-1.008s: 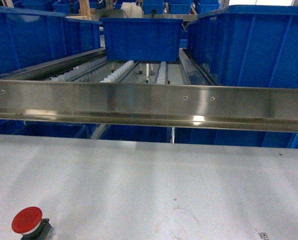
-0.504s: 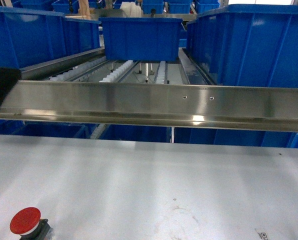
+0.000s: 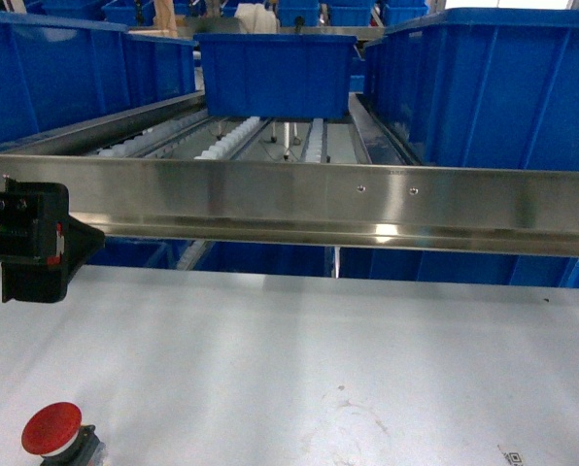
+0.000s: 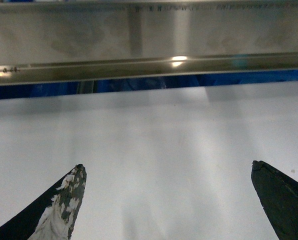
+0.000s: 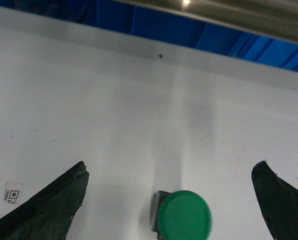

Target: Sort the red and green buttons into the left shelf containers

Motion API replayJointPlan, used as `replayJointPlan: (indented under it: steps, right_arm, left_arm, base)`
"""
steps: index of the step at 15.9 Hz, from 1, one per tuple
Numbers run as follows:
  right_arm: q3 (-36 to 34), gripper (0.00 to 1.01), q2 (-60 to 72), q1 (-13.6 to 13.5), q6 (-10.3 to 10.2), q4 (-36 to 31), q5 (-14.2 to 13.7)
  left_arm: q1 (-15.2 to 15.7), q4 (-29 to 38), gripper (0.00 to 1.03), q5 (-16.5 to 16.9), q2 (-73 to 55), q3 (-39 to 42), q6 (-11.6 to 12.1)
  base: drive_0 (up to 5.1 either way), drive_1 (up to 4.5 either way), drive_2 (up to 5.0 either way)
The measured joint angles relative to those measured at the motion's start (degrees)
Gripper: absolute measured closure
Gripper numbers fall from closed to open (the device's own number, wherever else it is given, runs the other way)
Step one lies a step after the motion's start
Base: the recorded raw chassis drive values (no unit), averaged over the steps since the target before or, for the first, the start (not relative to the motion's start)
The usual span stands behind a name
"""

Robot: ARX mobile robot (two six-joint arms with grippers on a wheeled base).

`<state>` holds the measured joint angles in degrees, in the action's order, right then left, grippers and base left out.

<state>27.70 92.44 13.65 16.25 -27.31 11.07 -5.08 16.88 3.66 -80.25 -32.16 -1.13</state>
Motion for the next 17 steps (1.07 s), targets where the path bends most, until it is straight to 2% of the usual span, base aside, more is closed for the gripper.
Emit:
replayJointPlan:
  steps: [2,5,7,9,12,14,15,17]
  right_arm:
    - [-1.18,0.03,-2.6,1.09,0.17,-1.9,-0.76]
    - [-1.18,0.03,-2.49,0.98,0.31,-1.62,-0.74]
    - [-2.4,0.03,-1.75,1.03,1.42,-4.87,-0.98]
    - [-2.71,0.03,0.74,0.94,1.79,-2.82,-0.7]
    - [0.26,0.03,2.01,-1.16,1.33,0.02,-0.28]
    - [3.72,0.03,5.33,-2.93,1.4,1.62,-1.14]
    - [5.03,0.03,7.67,-3.58,1.7,2.14,-2.8]
    - [7.87,0.03,12.15,-3.39,2.1,3.17,-4.52]
  left_arm:
    - [0.0,0.13,0.05,0.0,0.26,-0.02,-0.42]
    - [-0.07,0.13,0.05,0.0,0.26,-0.02,-0.44]
    - [-0.02,0.13,0.05,-0.02,0.26,-0.02,-0.44]
    - [-0.07,0.13,0.05,-0.02,0.26,-0.02,-0.44]
    - [-0.07,0.13,0.05,0.0,0.26,-0.02,-0.44]
    - [-0.07,0.13,0.05,0.0,0.26,-0.02,-0.44]
    - [-0.07,0.13,0.05,-0.02,0.26,-0.02,-0.44]
    - [-0.07,0.13,0.05,-0.02,0.26,-0.02,-0.44]
  base:
    - [0.0,0.0,0.0]
    - [0.0,0.0,0.0]
    - [0.0,0.0,0.0]
    - [0.0,0.0,0.0]
    - [0.0,0.0,0.0]
    - [0.0,0.0,0.0]
    - [0.0,0.0,0.0]
    - [0.0,0.0,0.0]
